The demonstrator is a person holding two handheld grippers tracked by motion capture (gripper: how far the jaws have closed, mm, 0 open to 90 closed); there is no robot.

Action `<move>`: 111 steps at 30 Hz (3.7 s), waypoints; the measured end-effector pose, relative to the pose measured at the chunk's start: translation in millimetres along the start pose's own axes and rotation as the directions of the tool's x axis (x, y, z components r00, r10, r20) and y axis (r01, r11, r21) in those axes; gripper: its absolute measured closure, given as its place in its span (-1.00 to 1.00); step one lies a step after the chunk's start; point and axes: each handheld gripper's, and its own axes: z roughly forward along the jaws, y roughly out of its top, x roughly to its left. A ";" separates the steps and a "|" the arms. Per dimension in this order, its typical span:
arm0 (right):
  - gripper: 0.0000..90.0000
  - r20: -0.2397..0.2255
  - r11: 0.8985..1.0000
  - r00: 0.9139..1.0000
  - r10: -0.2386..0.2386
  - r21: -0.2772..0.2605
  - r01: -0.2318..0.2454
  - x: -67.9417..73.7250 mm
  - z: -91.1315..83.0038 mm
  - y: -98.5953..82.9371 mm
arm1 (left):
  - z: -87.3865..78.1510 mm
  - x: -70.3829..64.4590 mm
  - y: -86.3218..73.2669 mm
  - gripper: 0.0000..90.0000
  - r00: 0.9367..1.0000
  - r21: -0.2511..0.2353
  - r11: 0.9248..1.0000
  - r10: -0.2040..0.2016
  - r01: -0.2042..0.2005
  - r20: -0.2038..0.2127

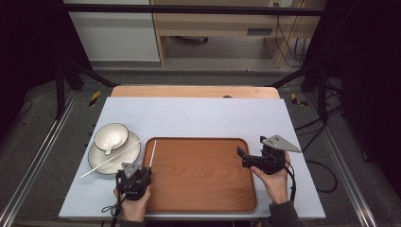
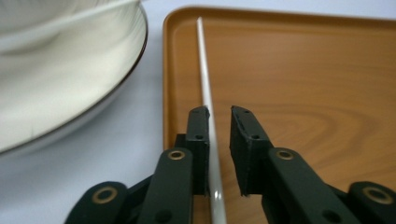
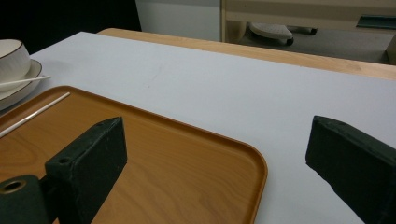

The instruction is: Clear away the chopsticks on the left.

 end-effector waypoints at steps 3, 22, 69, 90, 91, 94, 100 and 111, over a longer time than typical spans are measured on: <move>-0.88 -0.003 1.000 1.000 0.001 -0.006 -0.002 0.3 -0.9 0.5 | -8.3 2.7 9.5 0.60 0.998 -0.017 1.000 0.010 -0.009 0.059; -0.88 0.000 1.000 1.000 0.018 -0.017 -0.018 -1.7 -2.8 0.8 | -39.3 16.2 79.8 -0.29 0.882 -0.125 0.947 0.320 -0.295 0.346; -0.87 -0.001 1.000 1.000 -0.001 0.015 0.002 2.0 4.4 -2.7 | -8.7 153.2 48.1 0.25 0.884 0.044 0.898 0.420 -0.437 0.207; -0.87 -0.004 1.000 1.000 -0.001 0.018 0.001 2.1 6.0 -3.6 | 0.6 155.1 46.4 0.82 0.883 0.094 0.903 0.382 -0.420 0.272; -0.87 -0.003 1.000 1.000 -0.003 0.019 0.003 2.0 6.0 -3.7 | 0.5 154.5 46.3 0.84 0.882 0.095 0.903 0.380 -0.419 0.278; -0.87 -0.005 1.000 1.000 0.001 0.018 -0.001 1.8 5.7 -3.6 | -0.2 152.2 46.1 0.86 0.882 0.097 0.903 0.379 -0.419 0.281; -0.87 -0.003 1.000 1.000 0.004 0.015 -0.004 1.0 4.6 -3.2 | -3.1 146.0 45.9 0.87 0.879 0.104 0.901 0.378 -0.422 0.291; -0.87 0.000 1.000 1.000 0.005 0.008 -0.005 0.0 2.8 -2.3 | -15.6 128.6 50.9 0.87 0.885 0.064 0.913 0.372 -0.404 0.280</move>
